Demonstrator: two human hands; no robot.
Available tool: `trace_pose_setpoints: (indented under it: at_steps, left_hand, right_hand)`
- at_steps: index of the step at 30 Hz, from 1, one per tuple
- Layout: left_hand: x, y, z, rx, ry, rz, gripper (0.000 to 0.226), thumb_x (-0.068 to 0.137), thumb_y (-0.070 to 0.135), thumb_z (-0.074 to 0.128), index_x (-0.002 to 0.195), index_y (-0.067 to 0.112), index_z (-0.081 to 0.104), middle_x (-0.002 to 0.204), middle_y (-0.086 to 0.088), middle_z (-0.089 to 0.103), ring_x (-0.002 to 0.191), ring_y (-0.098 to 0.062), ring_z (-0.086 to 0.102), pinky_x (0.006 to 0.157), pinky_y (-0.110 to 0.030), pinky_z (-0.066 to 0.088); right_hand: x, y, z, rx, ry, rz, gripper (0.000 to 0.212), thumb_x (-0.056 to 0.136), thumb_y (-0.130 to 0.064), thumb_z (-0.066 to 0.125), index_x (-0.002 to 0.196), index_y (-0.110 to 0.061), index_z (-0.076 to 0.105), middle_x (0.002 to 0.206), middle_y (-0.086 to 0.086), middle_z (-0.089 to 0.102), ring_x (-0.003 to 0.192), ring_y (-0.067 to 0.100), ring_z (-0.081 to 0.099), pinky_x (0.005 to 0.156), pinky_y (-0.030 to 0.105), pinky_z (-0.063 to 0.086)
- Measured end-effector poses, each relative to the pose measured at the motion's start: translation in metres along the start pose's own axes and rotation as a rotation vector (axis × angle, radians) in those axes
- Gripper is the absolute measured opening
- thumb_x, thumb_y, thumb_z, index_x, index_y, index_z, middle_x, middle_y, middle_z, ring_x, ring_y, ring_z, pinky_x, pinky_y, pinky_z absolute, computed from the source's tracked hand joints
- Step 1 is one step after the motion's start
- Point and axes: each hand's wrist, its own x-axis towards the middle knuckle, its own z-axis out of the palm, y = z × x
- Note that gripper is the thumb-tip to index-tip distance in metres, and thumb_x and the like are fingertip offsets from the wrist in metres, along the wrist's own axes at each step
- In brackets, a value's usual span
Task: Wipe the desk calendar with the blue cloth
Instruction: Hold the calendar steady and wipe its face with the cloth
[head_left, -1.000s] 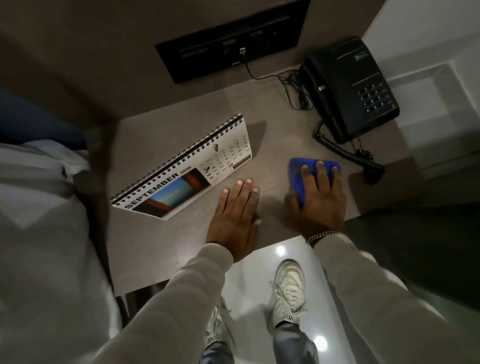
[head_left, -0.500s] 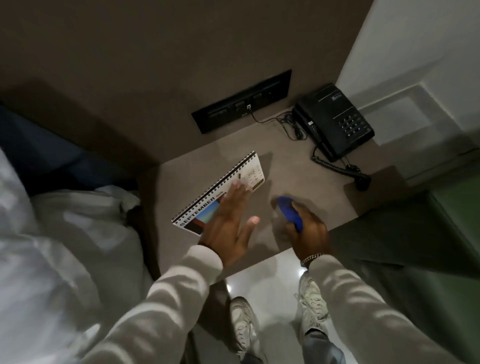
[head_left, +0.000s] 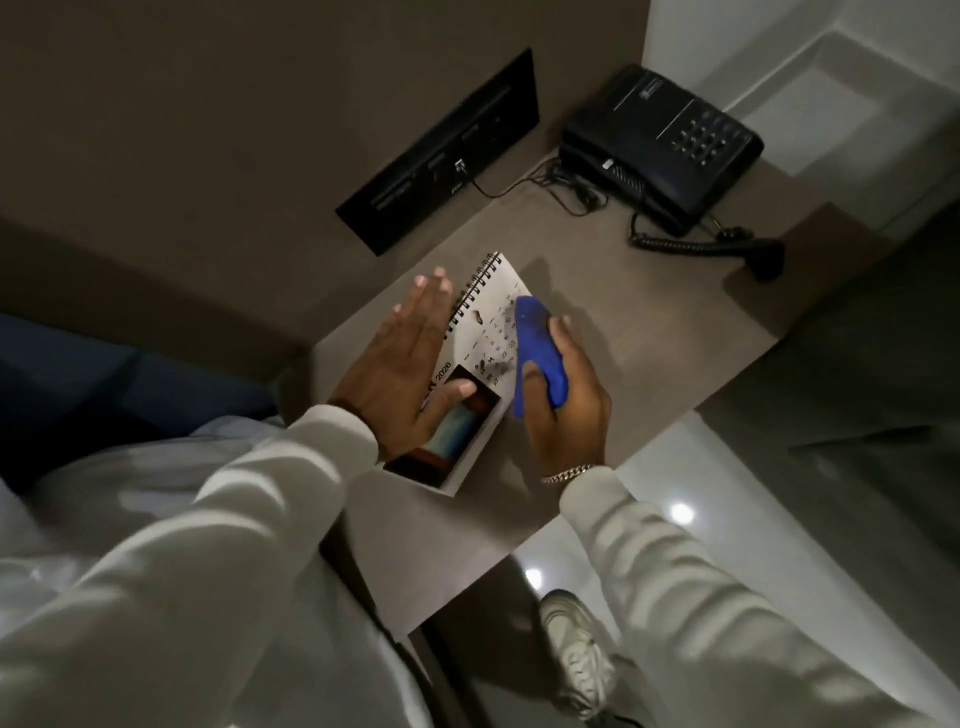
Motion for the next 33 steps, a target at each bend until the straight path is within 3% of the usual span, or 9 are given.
trace_pose_setpoints:
  at_steps: [3, 5, 10, 14, 20, 23, 27, 30, 33]
  left_hand:
    - [0.001, 0.001, 0.0, 0.006, 0.0, 0.013, 0.089, 0.091, 0.059, 0.03, 0.153, 0.003, 0.0, 0.165, -0.016, 0.0, 0.154, -0.028, -0.002, 0.124, -0.049, 0.013]
    - [0.001, 0.003, -0.001, -0.01, 0.0, 0.014, 0.089, 0.09, 0.06, 0.03, 0.153, 0.005, -0.002, 0.165, -0.014, -0.002, 0.153, -0.026, -0.004, 0.125, -0.045, 0.009]
    - [0.002, 0.002, -0.002, -0.053, -0.031, 0.035, 0.09, 0.089, 0.065, 0.021, 0.153, 0.007, -0.006, 0.163, -0.006, -0.011, 0.152, -0.017, -0.013, 0.125, -0.037, 0.002]
    - [0.003, 0.001, -0.001, -0.101, -0.031, 0.044, 0.089, 0.089, 0.055, 0.034, 0.152, 0.005, -0.005, 0.163, -0.006, -0.01, 0.152, -0.016, -0.014, 0.125, -0.048, 0.008]
    - [0.003, 0.001, -0.002, -0.12, -0.036, 0.04, 0.093, 0.087, 0.069, 0.025, 0.152, 0.013, -0.01, 0.163, 0.001, -0.015, 0.152, -0.013, -0.014, 0.122, -0.056, 0.016]
    - [0.003, 0.001, -0.001, -0.128, -0.023, 0.041, 0.091, 0.087, 0.07, 0.025, 0.152, 0.018, -0.012, 0.162, 0.006, -0.016, 0.152, -0.012, -0.013, 0.121, -0.058, 0.018]
    - [0.003, 0.002, -0.002, -0.118, -0.031, 0.03, 0.096, 0.086, 0.07, 0.026, 0.153, 0.011, -0.01, 0.165, -0.004, -0.014, 0.153, -0.015, -0.014, 0.121, -0.057, 0.015]
    - [0.003, 0.002, -0.003, -0.087, -0.038, 0.027, 0.099, 0.085, 0.072, 0.022, 0.153, 0.008, -0.009, 0.165, -0.01, -0.013, 0.153, -0.019, -0.014, 0.123, -0.056, 0.009]
    - [0.002, 0.001, -0.002, -0.037, -0.023, 0.051, 0.097, 0.086, 0.072, 0.02, 0.153, 0.008, -0.009, 0.164, -0.008, -0.016, 0.153, -0.022, -0.014, 0.125, -0.048, 0.0]
  right_hand:
    - [0.002, 0.01, 0.021, 0.056, 0.061, -0.025, 0.053, 0.096, -0.02, 0.052, 0.146, -0.012, 0.037, 0.154, 0.013, 0.043, 0.142, 0.026, 0.041, 0.111, 0.05, 0.042]
    - [0.0, 0.016, 0.036, 0.098, 0.064, -0.045, 0.057, 0.096, -0.023, 0.051, 0.148, -0.013, 0.031, 0.155, 0.013, 0.04, 0.144, 0.029, 0.037, 0.11, 0.053, 0.042]
    - [-0.015, 0.032, 0.067, 0.065, -0.025, -0.037, 0.066, 0.095, -0.028, 0.053, 0.15, -0.031, 0.018, 0.162, 0.004, 0.026, 0.151, 0.026, 0.022, 0.12, 0.05, 0.029]
    - [-0.058, 0.042, 0.088, 0.064, 0.012, -0.078, 0.062, 0.1, -0.041, 0.041, 0.151, -0.044, 0.006, 0.164, -0.012, 0.012, 0.153, 0.017, 0.012, 0.123, 0.043, 0.022]
    - [-0.05, 0.038, 0.103, 0.143, 0.108, -0.102, 0.059, 0.1, -0.039, 0.038, 0.151, -0.042, 0.009, 0.162, -0.009, 0.013, 0.154, 0.022, 0.012, 0.124, 0.039, 0.02]
    - [-0.02, 0.037, 0.102, 0.153, 0.14, 0.006, 0.058, 0.098, -0.044, 0.039, 0.151, -0.037, 0.015, 0.164, 0.002, 0.017, 0.154, 0.023, 0.011, 0.123, 0.041, 0.021]
    - [-0.032, 0.037, 0.108, 0.205, 0.209, 0.069, 0.062, 0.095, -0.034, 0.048, 0.15, -0.032, 0.018, 0.162, 0.008, 0.027, 0.153, 0.024, 0.014, 0.124, 0.033, 0.018]
    - [-0.065, 0.034, 0.115, 0.222, 0.217, -0.05, 0.06, 0.093, -0.026, 0.052, 0.148, -0.017, 0.029, 0.158, 0.016, 0.033, 0.151, 0.032, 0.022, 0.119, 0.054, 0.029]
    - [-0.051, 0.034, 0.109, 0.24, 0.2, -0.159, 0.056, 0.098, -0.032, 0.044, 0.149, -0.017, 0.028, 0.159, 0.016, 0.029, 0.151, 0.034, 0.021, 0.12, 0.053, 0.027]
